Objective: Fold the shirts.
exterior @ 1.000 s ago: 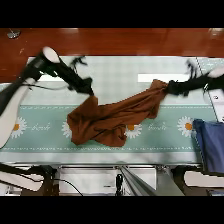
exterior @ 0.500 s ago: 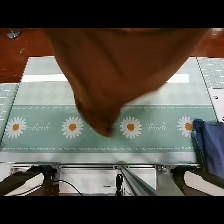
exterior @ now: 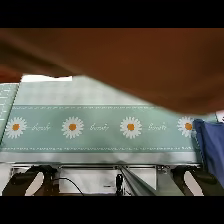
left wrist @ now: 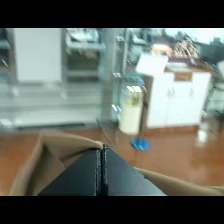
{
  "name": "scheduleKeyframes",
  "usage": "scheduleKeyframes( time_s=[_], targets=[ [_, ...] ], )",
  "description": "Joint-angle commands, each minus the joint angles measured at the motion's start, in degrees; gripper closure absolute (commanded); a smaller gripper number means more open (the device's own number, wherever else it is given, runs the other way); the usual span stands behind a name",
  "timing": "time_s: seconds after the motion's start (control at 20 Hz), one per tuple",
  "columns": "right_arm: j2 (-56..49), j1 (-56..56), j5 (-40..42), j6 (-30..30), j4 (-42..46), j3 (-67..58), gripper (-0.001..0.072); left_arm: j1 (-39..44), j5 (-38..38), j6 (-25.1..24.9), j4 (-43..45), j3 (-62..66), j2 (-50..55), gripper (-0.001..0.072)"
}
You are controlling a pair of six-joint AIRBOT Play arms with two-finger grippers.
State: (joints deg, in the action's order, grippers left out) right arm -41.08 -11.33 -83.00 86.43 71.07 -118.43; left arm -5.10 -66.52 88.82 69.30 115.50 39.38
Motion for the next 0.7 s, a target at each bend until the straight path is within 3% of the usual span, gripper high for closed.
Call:
scheduleKeyframes(
  time_s=[0.0, 0.35, 0.65],
  targets=[
    [3.93, 0.02, -4.28, 1.49, 2.62, 0.28, 0.0684, -0.31, -3.45, 0.46, 2.75, 0.04, -3.78, 0.0683],
    [3.74, 0.02, -2.82, 0.09, -3.52, 21.0, 0.0684, -0.26, -8.33, 0.46, 2.69, -10.71, 2.01, 0.0683],
    [-8.41, 0.02, 12.39, -4.9, -6.97, 42.56, 0.0684, 0.15, -2.71, 0.42, 0.57, -23.85, 19.28, 0.0683]
  ],
)
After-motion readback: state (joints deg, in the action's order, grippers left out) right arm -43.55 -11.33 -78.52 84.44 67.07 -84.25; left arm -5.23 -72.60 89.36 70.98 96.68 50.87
